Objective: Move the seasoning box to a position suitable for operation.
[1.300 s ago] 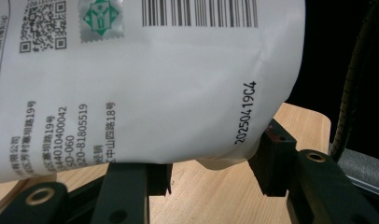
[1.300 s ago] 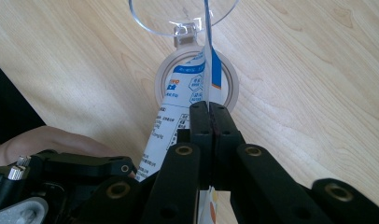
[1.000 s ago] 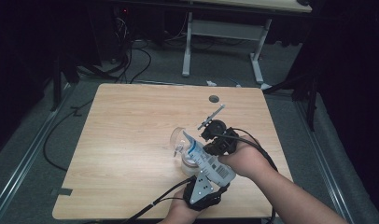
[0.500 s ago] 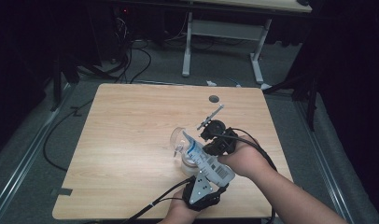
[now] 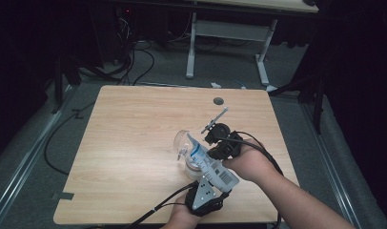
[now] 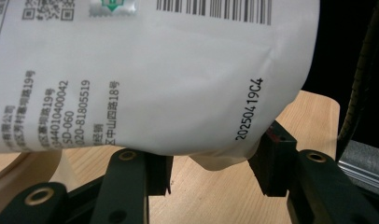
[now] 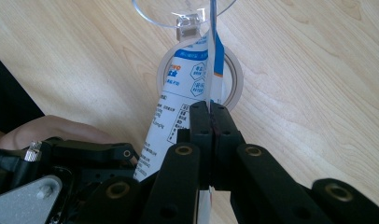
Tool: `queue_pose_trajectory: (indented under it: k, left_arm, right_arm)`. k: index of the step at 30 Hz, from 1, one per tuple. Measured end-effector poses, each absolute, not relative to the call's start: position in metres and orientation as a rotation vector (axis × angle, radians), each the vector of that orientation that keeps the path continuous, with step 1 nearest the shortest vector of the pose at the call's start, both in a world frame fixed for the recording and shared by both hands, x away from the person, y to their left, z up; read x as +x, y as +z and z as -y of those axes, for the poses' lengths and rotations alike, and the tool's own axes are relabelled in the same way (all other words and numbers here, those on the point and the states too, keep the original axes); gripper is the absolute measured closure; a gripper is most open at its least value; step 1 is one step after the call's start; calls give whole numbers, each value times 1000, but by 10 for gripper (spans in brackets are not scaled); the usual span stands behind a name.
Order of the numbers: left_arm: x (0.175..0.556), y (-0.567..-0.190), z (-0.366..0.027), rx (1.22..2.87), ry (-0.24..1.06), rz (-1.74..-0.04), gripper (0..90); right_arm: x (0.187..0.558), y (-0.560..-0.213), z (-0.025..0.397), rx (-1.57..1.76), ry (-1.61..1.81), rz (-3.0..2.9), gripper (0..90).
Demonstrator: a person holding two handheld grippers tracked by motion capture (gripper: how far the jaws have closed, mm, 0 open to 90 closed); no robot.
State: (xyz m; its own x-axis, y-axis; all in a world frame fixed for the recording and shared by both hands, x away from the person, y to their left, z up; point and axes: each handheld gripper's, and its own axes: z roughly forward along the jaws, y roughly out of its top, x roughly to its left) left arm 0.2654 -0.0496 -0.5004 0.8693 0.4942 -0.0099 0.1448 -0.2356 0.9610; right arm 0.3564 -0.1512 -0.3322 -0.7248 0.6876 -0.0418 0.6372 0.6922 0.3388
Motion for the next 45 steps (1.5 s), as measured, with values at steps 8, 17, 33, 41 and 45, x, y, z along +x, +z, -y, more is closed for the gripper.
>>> queue_pose_trajectory:
  k: [8,17,33,41,45]
  left_arm:
    - [266,-506,47,1814,353,-491,550]
    - [269,-513,43,1820,356,-512,545]
    - [269,-522,40,1822,363,-523,537]
    - [269,-522,40,1820,348,-525,505]
    - [269,-522,39,1822,347,-526,492]
  right_arm:
    - [356,-333,152,1085,454,-2740,898]
    - [355,-333,154,1087,453,-2739,897]
    - [351,-333,158,1099,439,-2742,898]
    - [351,-333,158,1113,442,-2740,900]
    - [351,-332,158,1108,446,-2739,900]
